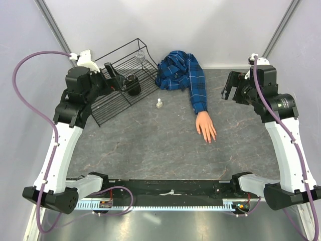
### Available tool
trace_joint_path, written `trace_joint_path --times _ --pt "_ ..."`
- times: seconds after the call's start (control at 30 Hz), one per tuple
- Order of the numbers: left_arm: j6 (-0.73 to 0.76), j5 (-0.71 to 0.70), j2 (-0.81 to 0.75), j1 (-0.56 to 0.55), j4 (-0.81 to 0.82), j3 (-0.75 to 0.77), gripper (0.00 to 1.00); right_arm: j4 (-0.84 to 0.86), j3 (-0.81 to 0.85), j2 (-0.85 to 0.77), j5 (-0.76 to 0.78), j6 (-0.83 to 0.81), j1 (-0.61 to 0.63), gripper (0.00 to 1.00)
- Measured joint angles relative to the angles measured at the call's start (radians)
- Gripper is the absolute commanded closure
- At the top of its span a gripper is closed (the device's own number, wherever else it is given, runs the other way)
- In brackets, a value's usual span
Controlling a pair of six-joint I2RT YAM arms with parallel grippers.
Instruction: Paint the nails
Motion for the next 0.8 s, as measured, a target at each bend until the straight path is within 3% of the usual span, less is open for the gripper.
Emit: trace_joint_path --times 0.2,0.33,0.47,0.8 --pt "-0.007 0.074 0.045 0.000 -0.036 -0.010 0.04 -0.002 -0.009 0.026 0.001 0.019 0.000 0.02" --pt "-0.008 0.149 0.073 0.000 -0.036 -0.049 0.17 -0.005 -0.016 0.068 -0.010 0.064 0.000 0.02" --pt "-0.011 0.222 0.179 -0.008 -0.001 -0.123 0.18 -0.019 -0.026 0.090 -0.051 0.106 0.000 0.02" --pt "0.043 0.200 0.443 -0.118 0.062 -0.183 0.25 -0.064 -0.077 0.104 -0.171 0.018 0.044 0.02"
